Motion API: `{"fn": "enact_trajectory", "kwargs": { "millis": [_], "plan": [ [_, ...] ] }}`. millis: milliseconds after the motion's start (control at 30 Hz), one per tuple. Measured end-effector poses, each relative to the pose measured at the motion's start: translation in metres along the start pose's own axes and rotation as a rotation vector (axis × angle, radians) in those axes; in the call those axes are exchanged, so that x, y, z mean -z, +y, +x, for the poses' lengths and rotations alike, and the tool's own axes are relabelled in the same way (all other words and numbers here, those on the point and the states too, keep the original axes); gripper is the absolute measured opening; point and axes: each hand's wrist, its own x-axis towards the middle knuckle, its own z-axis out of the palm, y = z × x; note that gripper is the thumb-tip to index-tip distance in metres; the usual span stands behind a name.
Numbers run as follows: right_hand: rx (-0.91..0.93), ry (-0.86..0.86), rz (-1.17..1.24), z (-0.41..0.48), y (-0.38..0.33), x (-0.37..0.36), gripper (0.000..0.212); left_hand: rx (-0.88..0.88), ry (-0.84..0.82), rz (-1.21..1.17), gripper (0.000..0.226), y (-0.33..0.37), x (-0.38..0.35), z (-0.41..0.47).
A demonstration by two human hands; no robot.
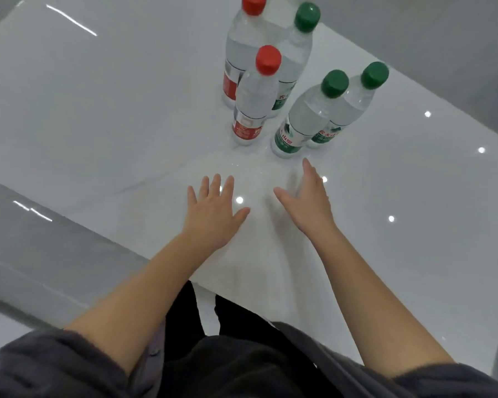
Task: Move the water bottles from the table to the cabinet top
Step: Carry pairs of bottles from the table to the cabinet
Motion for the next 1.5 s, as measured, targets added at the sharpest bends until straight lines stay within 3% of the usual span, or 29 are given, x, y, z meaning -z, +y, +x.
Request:
{"fn": "enact_trajectory", "kwargs": {
  "millis": [133,233,467,600,767,967,1100,1233,1500],
  "plan": [
    [-0.102,0.188,0.357,0.024,-0.028,-0.011,0.094,-0.077,0.035,-0.119,0.086,-0.013,0.032,0.049],
    [-0.159,0.345,0.591,0.044,-0.043,-0.023,0.086,-0.163,0.085,-0.387,0.094,-0.020,0.051,0.081],
    [-0.210,0.603,0.697,0.087,-0.052,-0.039,0.069,-0.302,0.083,-0.687,0.083,-0.013,0.068,0.136],
    [-0.233,0.600,0.648,0.085,-0.047,-0.041,0.057,-0.323,0.068,-0.743,0.066,-0.011,0.074,0.146],
    [-0.298,0.540,0.636,0.050,-0.038,-0.060,0.057,-0.357,0.024,-0.692,0.064,-0.026,0.073,0.129],
    [-0.328,0.552,0.688,0.001,-0.037,-0.087,0.034,-0.387,-0.041,-0.653,0.064,-0.053,0.063,0.099],
    [-0.306,0.585,0.681,-0.005,-0.041,-0.092,0.041,-0.409,-0.078,-0.665,0.071,-0.059,0.057,0.099],
    [-0.322,0.606,0.717,-0.004,-0.042,-0.093,0.046,-0.394,-0.071,-0.642,0.062,-0.058,0.055,0.101],
    [-0.374,0.694,0.867,-0.063,-0.037,-0.109,0.040,-0.495,-0.169,-0.659,0.055,-0.059,0.045,0.066]
  ]
}}
